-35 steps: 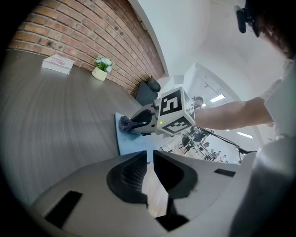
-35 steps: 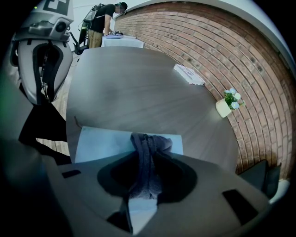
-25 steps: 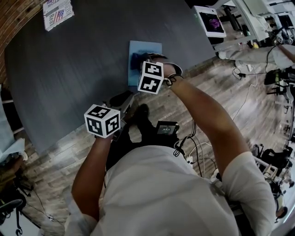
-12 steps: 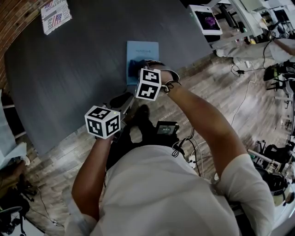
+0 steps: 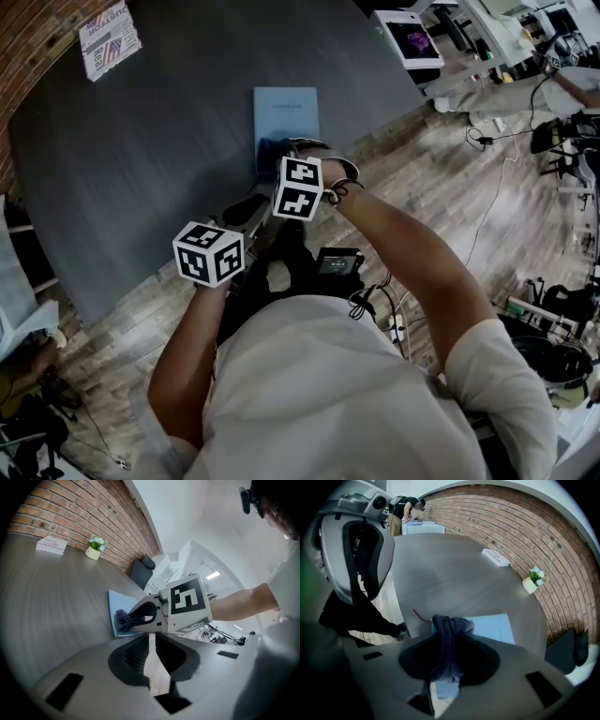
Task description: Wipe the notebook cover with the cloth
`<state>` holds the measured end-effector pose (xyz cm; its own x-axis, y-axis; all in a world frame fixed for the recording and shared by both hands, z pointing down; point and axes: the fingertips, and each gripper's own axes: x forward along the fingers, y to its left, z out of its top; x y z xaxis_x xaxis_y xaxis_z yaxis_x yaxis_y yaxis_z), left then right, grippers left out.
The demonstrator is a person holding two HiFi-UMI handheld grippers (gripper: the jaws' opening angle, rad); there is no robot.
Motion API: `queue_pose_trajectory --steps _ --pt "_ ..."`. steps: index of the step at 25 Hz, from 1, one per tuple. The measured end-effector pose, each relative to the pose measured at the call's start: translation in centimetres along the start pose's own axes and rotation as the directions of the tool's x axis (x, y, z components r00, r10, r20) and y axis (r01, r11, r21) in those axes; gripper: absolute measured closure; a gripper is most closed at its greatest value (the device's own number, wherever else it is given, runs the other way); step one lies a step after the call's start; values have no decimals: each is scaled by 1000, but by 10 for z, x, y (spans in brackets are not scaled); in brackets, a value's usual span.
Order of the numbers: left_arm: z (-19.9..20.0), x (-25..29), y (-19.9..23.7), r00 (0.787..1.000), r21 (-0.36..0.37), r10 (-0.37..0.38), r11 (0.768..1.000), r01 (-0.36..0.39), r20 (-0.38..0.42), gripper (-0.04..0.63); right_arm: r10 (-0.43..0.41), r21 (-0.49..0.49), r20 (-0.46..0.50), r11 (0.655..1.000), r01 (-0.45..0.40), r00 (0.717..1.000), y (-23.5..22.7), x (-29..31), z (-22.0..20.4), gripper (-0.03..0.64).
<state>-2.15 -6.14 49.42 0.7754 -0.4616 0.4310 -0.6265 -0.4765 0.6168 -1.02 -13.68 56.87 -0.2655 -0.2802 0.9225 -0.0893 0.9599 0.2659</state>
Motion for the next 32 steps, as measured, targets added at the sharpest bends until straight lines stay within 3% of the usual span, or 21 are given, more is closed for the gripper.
queue_pose_trajectory --steps 16,24,32 --pt "-8 -20 0 1000 24 -17 1000 18 -10 552 24 33 -1 999 -24 1000 33 -6 10 499" --pt "-8 -33 3 1000 38 -26 999 27 -14 552 79 46 27 996 -81 996 54 -20 22 499" --pt "-3 -49 6 999 49 -43 998 43 -13 552 123 142 100 980 -137 987 72 -48 38 499"
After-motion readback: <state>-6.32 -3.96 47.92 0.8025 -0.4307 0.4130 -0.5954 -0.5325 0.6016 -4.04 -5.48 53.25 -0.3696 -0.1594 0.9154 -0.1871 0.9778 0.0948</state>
